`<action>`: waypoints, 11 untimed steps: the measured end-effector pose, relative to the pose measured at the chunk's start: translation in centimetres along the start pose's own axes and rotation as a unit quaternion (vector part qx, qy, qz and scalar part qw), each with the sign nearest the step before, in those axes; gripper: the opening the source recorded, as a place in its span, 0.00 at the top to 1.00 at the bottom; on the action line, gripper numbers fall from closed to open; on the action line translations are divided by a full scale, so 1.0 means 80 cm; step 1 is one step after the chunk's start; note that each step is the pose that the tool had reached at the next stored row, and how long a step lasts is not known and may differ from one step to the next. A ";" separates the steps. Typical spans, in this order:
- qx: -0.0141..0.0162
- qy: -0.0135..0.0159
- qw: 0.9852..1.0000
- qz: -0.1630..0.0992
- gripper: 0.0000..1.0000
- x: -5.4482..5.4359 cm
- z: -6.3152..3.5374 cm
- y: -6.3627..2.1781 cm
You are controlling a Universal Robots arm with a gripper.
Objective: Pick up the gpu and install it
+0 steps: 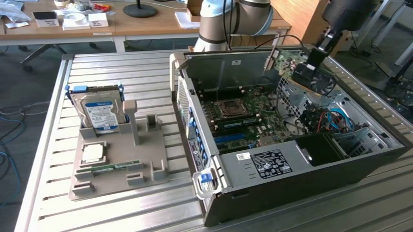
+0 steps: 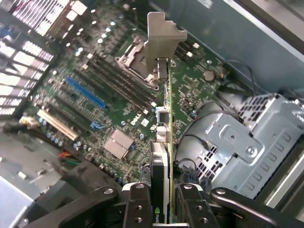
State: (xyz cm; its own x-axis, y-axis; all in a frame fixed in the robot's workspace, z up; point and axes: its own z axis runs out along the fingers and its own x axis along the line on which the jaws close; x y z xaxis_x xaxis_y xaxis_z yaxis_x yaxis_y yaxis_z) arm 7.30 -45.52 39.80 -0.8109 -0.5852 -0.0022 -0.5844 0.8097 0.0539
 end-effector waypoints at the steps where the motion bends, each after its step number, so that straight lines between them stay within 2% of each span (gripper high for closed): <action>1: 0.000 0.000 1.000 -0.009 0.73 0.000 0.000 0.000; 6: 0.000 0.003 0.999 -0.054 0.73 0.000 0.000 0.000; 11: 0.000 0.005 0.995 -0.099 0.73 0.000 0.000 0.000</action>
State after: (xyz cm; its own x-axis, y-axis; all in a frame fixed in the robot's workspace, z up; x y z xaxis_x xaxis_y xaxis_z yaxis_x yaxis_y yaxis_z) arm 7.30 -45.52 39.78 -0.6792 -0.7340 -0.0022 -0.7330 0.6781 0.0539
